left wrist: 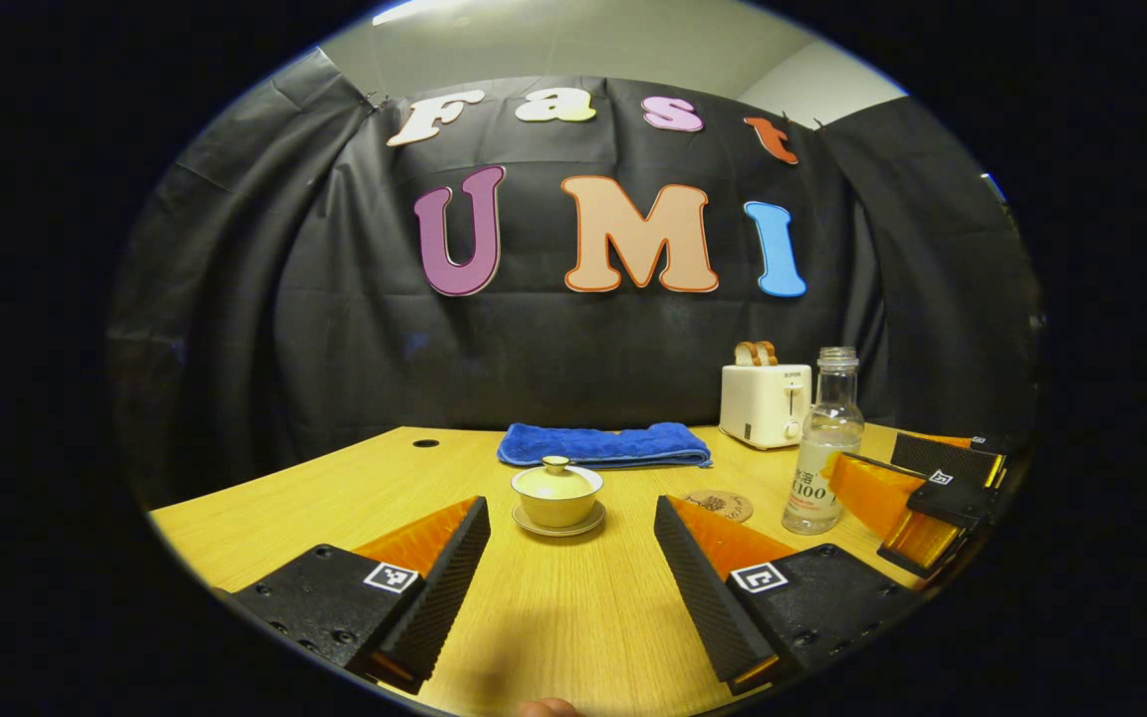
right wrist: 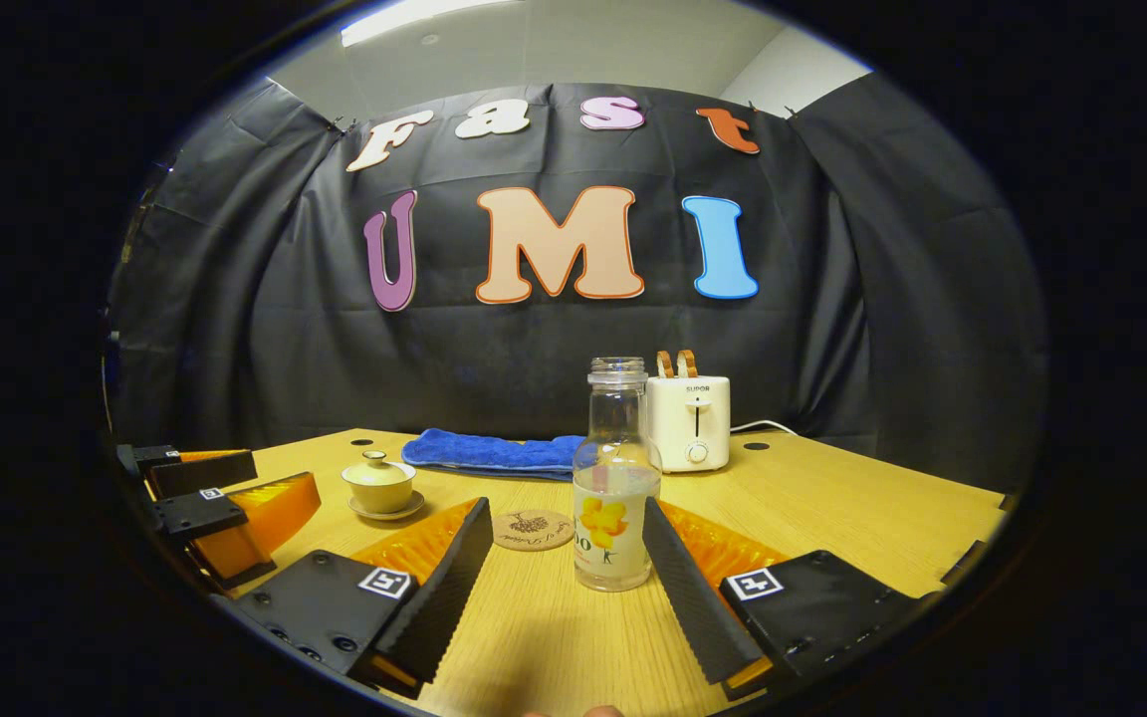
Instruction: Open the teacup lid with one hand, grasp the water bottle and pour water into the teacup with the other hand; after pouring, place the water bottle on the coaster and then close the teacup lid.
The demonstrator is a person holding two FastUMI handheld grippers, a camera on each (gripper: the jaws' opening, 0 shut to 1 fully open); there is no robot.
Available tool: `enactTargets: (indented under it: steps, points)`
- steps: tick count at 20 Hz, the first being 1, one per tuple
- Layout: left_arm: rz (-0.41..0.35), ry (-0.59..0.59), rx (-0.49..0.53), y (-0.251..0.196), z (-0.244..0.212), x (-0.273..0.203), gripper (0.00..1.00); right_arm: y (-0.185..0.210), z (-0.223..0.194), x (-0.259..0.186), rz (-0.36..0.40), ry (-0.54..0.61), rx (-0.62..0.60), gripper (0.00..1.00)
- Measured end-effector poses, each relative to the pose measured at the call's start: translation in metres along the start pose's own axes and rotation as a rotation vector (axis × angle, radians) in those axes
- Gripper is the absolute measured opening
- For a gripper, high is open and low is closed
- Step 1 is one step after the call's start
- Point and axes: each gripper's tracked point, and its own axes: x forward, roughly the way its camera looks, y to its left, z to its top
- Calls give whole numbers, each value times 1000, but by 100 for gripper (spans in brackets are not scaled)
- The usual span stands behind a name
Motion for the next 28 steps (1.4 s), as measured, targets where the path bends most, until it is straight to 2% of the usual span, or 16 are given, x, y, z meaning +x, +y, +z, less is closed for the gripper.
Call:
enactTargets:
  steps: [2, 3, 5, 6, 11, 17, 21, 22, 24, 26, 28]
  points:
    - [1, 1, 1, 1, -1, 9, 97, 0, 0, -1, 0, 0, 0, 95]
    - [0, -2, 2, 2, 0, 15, 98, 0, 0, -1, 1, 1, 0, 98]
    - [8, 4, 3, 6, -1, 34, 97, 0, 0, 0, 3, -1, 0, 96]
    - [4, -1, 1, 7, -1, 41, 97, -2, 0, 2, -1, -1, -1, 100]
    - [-8, 6, 1, 9, -4, 91, 97, -41, 0, 14, -72, -1, -3, 98]
    - [20, 23, 9, 16, -8, 140, 98, -88, 3, 25, -163, -5, -6, 98]
    - [46, 79, 21, 20, -17, 156, 97, -93, 2, 27, -176, -5, -7, 98]
    - [39, 100, 33, 18, -19, 159, 99, -94, 2, 27, -176, -6, -8, 98]
    - [30, 128, 52, 16, -24, 162, 97, -93, 2, 27, -176, -6, -7, 96]
    - [34, 122, 63, 16, -22, 167, 98, -93, 2, 26, -176, -6, -7, 98]
    - [49, 126, 58, 19, -24, 171, 91, -94, 2, 26, -175, -6, -7, 98]
